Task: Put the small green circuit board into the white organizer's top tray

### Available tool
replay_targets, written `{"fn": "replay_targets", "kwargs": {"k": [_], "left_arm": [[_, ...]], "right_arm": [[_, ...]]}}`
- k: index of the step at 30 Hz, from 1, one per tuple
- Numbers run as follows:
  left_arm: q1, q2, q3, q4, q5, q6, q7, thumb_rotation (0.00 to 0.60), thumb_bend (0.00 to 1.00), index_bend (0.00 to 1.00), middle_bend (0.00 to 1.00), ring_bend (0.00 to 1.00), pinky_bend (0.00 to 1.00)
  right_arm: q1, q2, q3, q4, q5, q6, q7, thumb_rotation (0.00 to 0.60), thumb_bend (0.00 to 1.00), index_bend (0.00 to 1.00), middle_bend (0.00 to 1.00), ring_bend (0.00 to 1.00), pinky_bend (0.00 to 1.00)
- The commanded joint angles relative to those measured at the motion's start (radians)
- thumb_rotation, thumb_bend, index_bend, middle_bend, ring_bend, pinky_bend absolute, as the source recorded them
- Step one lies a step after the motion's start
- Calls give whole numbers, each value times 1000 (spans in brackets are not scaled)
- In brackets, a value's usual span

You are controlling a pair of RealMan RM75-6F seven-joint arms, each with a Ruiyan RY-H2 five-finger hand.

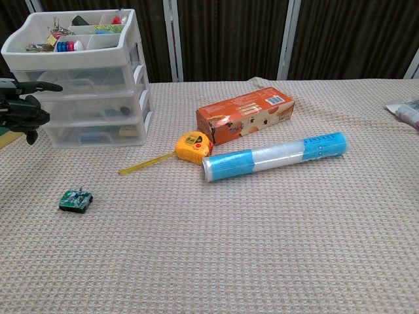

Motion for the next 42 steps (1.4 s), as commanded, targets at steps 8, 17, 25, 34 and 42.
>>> {"fn": "replay_targets", "kwargs": {"k": [8,17,25,34,42], "left_arm": [[-30,-52,-4,45,-10,-8,7,600,1000,0,884,875,639],[-40,-81,-23,74,-1,-26,-31,600,1000,0,884,875,639],[-47,-105,-34,88,13,-36,-59,600,1000,0,884,875,639],[-51,-138,-40,114,26,-50,-94,600,1000,31,884,875,639],[-51,-159,-51,130,37,-49,-121,600,1000,113,884,875,639]], "right_arm": [[-1,1,-2,1,-3,2,2,600,0,30,0,0,0],[-1,0,-3,2,-6,2,2,600,0,30,0,0,0],[0,0,-4,2,-7,1,-1,600,0,30,0,0,0],[0,1,-4,-1,-4,-3,0,600,0,31,0,0,0],[1,2,-5,-4,-2,-6,-1,600,0,31,0,0,0]]}}
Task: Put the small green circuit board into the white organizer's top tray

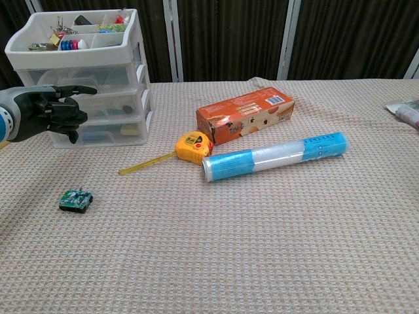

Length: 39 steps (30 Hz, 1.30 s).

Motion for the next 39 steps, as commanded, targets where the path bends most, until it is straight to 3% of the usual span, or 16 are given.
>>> {"fn": "replay_targets", "kwargs": {"k": [1,31,39], "left_arm": [[3,-5,-2,0,7,3,-7,600,1000,123,884,875,639],[134,43,55,-79,218,101,-134,600,1000,166,884,875,639],[176,72,151,-95,359,176,-36,600,1000,185,877,871,639]], "right_arm": [[0,0,0,0,0,0,0,600,0,31,0,0,0],[-3,-2,2,0,1,7,-6,600,0,31,0,0,0],[-4,-2,2,0,1,9,-8,600,0,31,0,0,0]]}}
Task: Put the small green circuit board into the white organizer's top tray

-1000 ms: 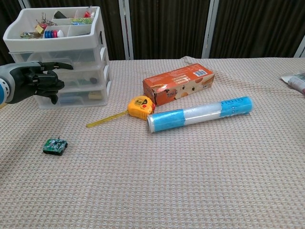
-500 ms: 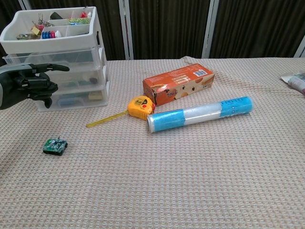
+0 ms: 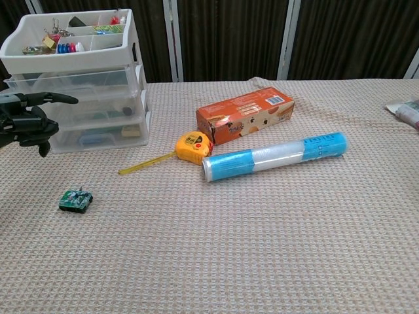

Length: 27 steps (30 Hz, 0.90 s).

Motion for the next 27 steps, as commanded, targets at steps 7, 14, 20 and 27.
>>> {"fn": "replay_targets", "kwargs": {"k": [7,14,20,27], "left_arm": [[49,41,83,-55,216,227,278,600,1000,177,917,886,652],[23,88,50,-115,155,255,523,600,1000,140,935,898,662],[-28,142,2,-191,-58,231,767,600,1000,151,940,901,667],[-77,156,-37,-200,-219,229,866,600,1000,161,941,902,668]], "right_arm": [[0,-1,0,-1,2,-2,-8,600,0,31,0,0,0],[0,-1,0,-3,5,-4,-10,600,0,31,0,0,0],[0,1,0,-4,5,-6,-8,600,0,31,0,0,0],[0,1,-1,-5,5,-7,-7,600,0,31,0,0,0]]}}
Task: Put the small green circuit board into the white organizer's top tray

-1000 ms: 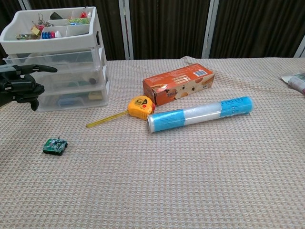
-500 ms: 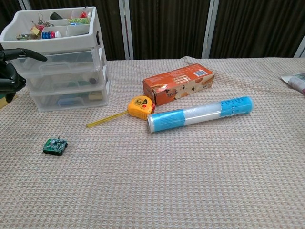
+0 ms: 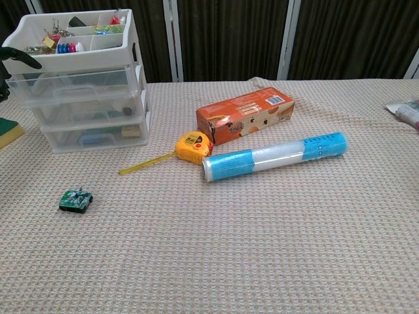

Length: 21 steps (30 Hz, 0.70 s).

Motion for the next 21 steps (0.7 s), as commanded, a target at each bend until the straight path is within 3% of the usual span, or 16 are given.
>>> {"fn": "replay_targets", "kwargs": {"k": [1,12,21], "left_arm": [[-40,19,-27,-13,-91,-7,56,600,1000,164,941,902,667],[-84,25,-25,-1,-240,-39,107,600,1000,255,940,902,667],[-99,39,-17,-17,-278,-54,104,600,1000,327,940,902,667]], "right_arm": [[0,0,0,-1,0,-1,0,600,0,31,0,0,0],[1,2,-1,-3,1,-4,-2,600,0,32,0,0,0],[0,2,0,-4,2,-3,-2,600,0,32,0,0,0]]}}
